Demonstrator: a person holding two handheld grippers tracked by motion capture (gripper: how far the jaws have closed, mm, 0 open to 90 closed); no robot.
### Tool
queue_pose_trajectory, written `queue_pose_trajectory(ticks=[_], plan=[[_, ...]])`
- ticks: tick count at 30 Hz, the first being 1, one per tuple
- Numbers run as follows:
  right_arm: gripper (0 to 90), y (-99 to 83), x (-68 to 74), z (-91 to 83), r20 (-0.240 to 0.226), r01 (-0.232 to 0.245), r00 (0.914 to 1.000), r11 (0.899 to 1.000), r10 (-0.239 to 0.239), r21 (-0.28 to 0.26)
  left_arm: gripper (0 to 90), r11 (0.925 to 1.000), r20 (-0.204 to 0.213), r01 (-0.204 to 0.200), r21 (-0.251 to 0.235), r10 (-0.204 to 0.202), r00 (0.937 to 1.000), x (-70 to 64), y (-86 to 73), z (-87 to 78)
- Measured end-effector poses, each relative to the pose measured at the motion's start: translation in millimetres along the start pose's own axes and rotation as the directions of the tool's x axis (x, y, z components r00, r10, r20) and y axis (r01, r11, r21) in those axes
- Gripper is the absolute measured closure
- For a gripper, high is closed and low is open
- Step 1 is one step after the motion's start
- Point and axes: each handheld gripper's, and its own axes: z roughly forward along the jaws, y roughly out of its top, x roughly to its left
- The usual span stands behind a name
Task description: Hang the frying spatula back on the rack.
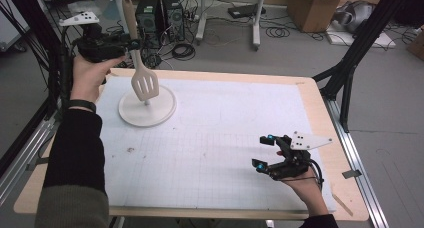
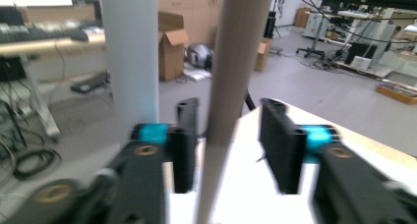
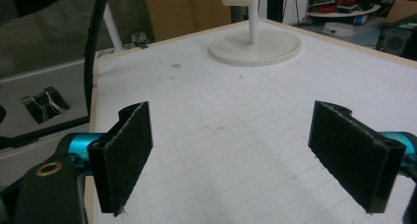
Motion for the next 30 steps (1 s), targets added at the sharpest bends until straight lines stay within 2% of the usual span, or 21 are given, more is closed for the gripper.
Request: queue_pose_trajectory(ticks=[1,4,5,6,10,14,20,23,26,28,30], plan=[[15.7,-0.1,-0.3,0.2,0.000,0.005,1.0000,1.000,-0.005,-0.002,43.6,0.9999,-0.011,-0.003,0.010,0.003,0.9999,-1.1,-0.4,-0.5],[15.7,-0.2,0.0,0.4,0.001,0.001,1.0000,1.000,-0.001,-0.003,36.4,0.9981,-0.060,-0.062,-0.004,0.061,0.9963,-8.4,-6.4,-8.0],[15.7,-0.5,0.4,0.5,0.000,-0.004,1.0000,1.000,0.004,0.001,34.8,0.9981,-0.067,-0.061,-0.012,0.060,0.9959,-9.3,-7.9,-10.3],[15.7,-1.4,0.1,1.0,0.001,-0.002,1.0000,1.000,0.002,0.003,30.6,0.9978,-0.065,-0.064,-0.017,0.063,0.9959,-10.4,-11.9,-17.3],[15.7,-2.6,0.5,2.2,-0.001,-0.008,1.0000,1.000,0.008,0.012,27.1,0.9952,-0.067,-0.095,-0.022,0.093,0.9934,-15.2,-20.0,-29.6],[15.7,-3.0,0.3,3.1,0.001,-0.010,0.9999,1.000,0.010,0.016,26.4,0.9932,-0.033,-0.111,-0.034,0.110,0.9934,-25.1,-29.8,-45.1],[15.5,-5.1,1.5,6.2,0.004,-0.010,0.9999,0.999,0.010,0.033,24.3,0.9889,0.008,-0.143,-0.040,0.144,0.9896,-46.1,-50.7,-61.6],[15.4,-6.0,1.5,7.4,0.009,-0.008,0.9999,0.999,0.007,0.041,23.1,0.9873,0.044,-0.148,-0.058,0.151,0.9876,-60.7,-65.0,-68.1],[15.1,-6.9,0.2,8.1,0.016,-0.013,0.9998,0.999,0.013,0.049,20.6,0.9841,0.078,-0.162,-0.073,0.167,0.9828,-75.6,-80.3,-75.9],[15.1,-7.8,-0.9,8.4,0.028,-0.010,0.9996,0.998,0.008,0.057,20.7,0.9847,0.106,-0.163,-0.062,0.169,0.9799,-86.5,-98.1,-79.9],[15.1,-7.8,-1.0,8.3,0.028,-0.011,0.9996,0.998,0.009,0.058,20.9,0.9863,0.119,-0.154,-0.058,0.160,0.9799,-89.9,-103.7,-80.4]])
